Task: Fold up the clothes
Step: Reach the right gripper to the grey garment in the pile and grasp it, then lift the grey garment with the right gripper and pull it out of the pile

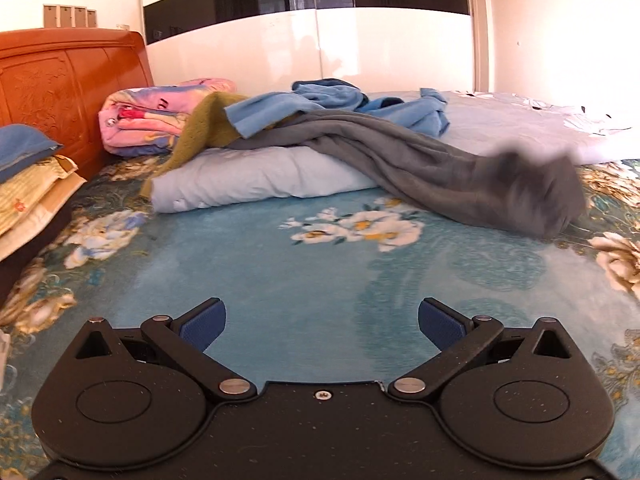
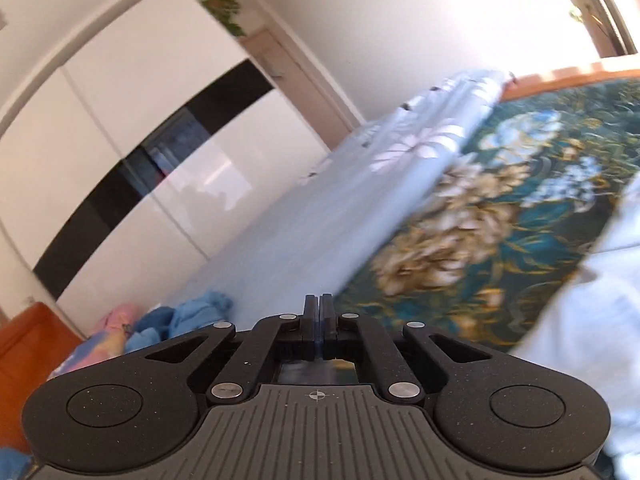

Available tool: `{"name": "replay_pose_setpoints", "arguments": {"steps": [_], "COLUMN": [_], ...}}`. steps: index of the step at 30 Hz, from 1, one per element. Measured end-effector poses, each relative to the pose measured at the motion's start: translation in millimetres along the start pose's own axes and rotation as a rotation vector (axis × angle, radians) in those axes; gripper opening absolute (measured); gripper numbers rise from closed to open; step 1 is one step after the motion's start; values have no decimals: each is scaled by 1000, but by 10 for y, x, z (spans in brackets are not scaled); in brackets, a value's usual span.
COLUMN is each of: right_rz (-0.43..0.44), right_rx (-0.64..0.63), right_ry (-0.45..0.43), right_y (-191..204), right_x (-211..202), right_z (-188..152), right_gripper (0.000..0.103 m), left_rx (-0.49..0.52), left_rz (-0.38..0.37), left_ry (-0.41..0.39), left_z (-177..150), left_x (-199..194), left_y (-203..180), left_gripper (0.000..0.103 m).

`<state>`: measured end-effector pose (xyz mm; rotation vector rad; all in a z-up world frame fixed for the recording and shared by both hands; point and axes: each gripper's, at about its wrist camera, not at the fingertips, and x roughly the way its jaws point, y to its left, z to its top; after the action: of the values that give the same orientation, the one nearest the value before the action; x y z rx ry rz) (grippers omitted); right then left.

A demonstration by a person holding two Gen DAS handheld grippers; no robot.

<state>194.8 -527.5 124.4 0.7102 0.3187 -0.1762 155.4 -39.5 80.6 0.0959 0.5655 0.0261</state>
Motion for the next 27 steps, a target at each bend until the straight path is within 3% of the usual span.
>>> {"name": "replay_pose_setpoints", "arguments": {"steps": [5,10,13,15,16,19,27], "right_rz": [10,119,197,236,247,261,319], "right_rx": [-78,-134,-212,-258,-273,-287,-267], "right_ry": [56,231,375,434,451,484,560], "right_y": [-177,118,433,615,689,849,1162], "right_x": [-41,329,642,786,840,1019,1583], "right_z": [150,-172,-580,-836,-947,-1164,-1354], "right_gripper": [0,2,11,29,36,41,43], "left_rx": [-21,26,24,11,6,-4,-21], "left_rz": [-21,-16,5,18,23,40,66], "left_ry": [28,21,32,39,42,51,100], "left_z": [43,59,45,37,28,-10,-143], "left_x": [100,119,156,170,174,180,269], "left_y": [-232,-377,-325,-253,-219,-121,-5], "left_gripper": [102,102,102,102,102,102,102]}}
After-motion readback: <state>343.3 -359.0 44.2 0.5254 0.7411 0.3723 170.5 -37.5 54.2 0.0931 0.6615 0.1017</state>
